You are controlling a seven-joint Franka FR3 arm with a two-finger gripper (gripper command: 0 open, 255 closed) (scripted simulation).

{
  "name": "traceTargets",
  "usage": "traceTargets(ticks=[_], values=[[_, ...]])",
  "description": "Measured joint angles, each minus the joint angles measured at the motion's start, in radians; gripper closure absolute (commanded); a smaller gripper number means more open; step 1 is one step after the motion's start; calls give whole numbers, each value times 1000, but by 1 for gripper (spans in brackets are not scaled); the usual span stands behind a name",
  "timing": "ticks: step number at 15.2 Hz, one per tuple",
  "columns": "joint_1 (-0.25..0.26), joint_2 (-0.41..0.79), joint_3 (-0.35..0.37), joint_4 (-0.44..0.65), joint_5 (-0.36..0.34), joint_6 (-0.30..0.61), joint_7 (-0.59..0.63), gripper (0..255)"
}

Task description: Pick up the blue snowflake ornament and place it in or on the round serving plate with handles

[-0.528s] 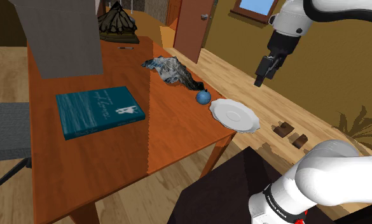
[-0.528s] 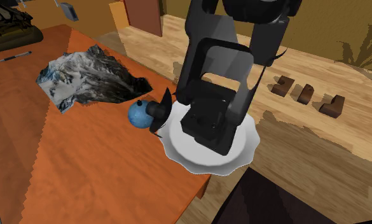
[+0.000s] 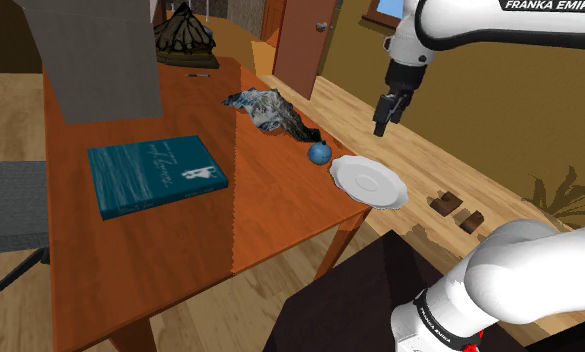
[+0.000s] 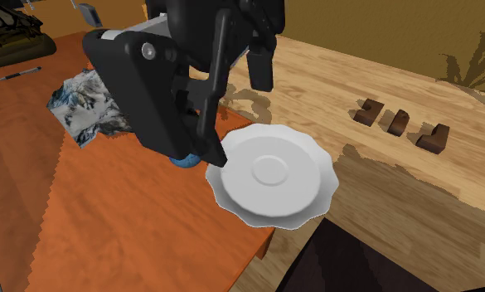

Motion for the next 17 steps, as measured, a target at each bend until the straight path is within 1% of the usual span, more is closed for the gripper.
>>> traceTargets(ticks=[4, 11, 17], values=[[2, 160, -7, 60, -36, 71, -44, 0], [10, 452, 0, 211, -95, 159, -97, 0], [14, 701, 4, 390, -151, 186, -149, 0]])
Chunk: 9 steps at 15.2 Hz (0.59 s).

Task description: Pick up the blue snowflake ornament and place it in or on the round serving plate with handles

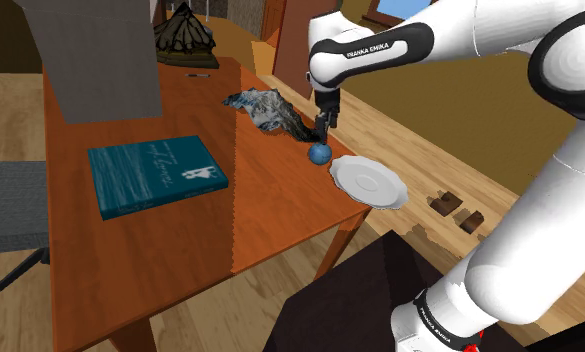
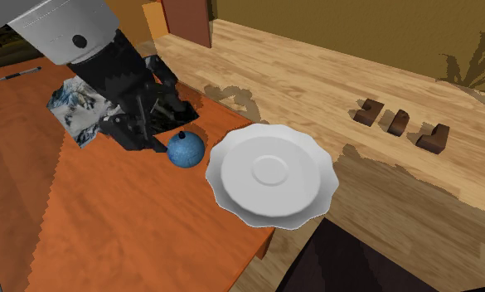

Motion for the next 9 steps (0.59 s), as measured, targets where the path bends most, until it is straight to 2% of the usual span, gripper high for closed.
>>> traceTargets(ticks=[6, 9], values=[[19, 236, 7, 197, -51, -5, -39, 0], [14, 266, 3, 203, -60, 17, -46, 0]])
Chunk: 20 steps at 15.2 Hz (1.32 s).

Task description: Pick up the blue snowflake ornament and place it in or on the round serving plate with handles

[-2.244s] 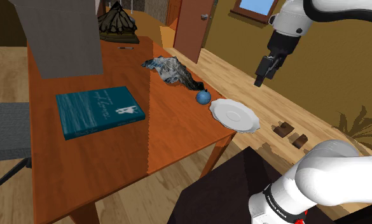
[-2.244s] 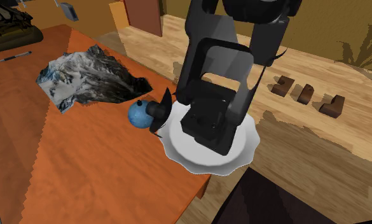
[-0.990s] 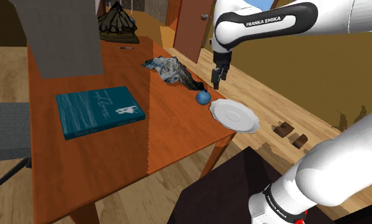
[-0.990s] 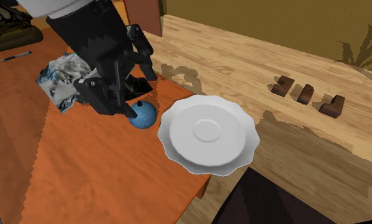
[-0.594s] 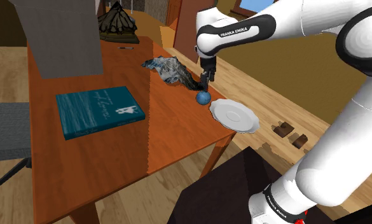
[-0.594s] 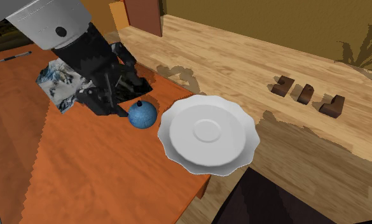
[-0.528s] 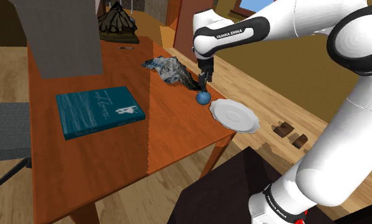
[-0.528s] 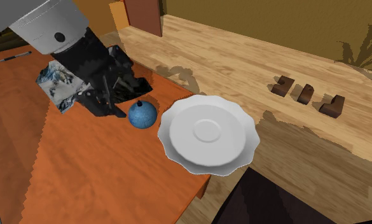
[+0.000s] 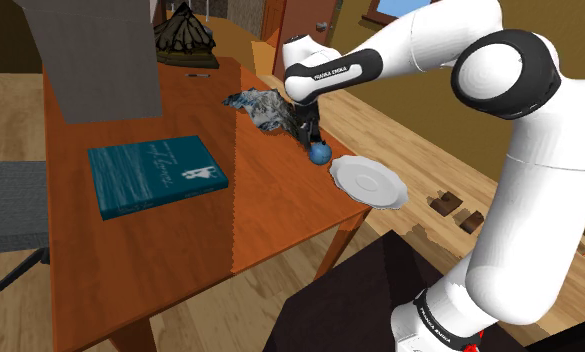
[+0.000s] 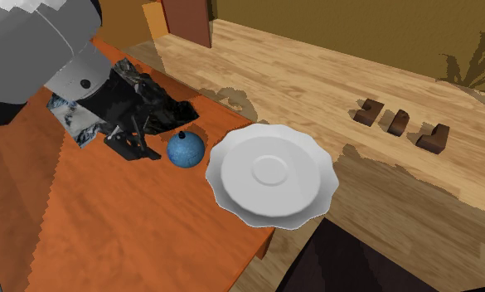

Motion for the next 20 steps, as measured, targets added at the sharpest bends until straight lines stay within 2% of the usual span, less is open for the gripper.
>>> traceTargets(ticks=[5, 11, 12, 20], values=[[-11, 13, -7, -48, -11, 61, 7, 0], [-13, 16, -8, -50, -12, 68, 7, 0], [-13, 16, -8, -50, -12, 68, 7, 255], [-12, 14, -7, -50, -12, 69, 7, 255]])
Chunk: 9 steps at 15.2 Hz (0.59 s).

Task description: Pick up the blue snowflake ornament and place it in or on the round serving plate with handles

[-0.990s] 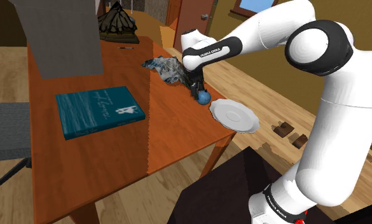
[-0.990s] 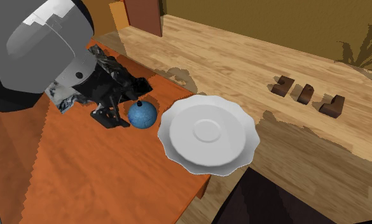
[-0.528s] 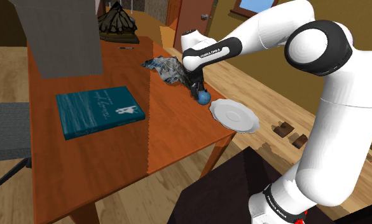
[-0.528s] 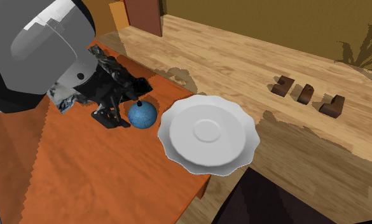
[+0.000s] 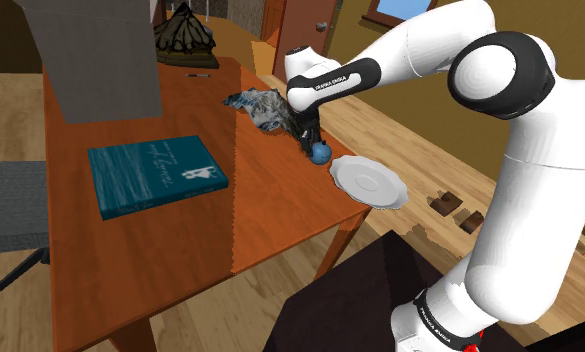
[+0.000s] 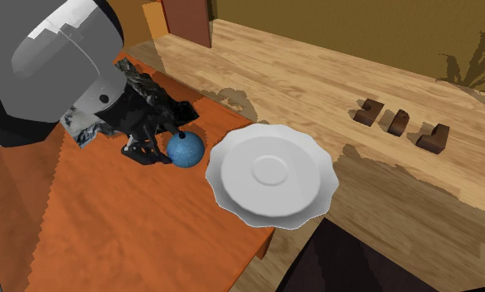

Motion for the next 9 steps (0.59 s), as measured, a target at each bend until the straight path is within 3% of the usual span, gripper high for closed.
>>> traceTargets(ticks=[9], values=[[2, -37, 3, 30, 7, -60, -21, 255]])
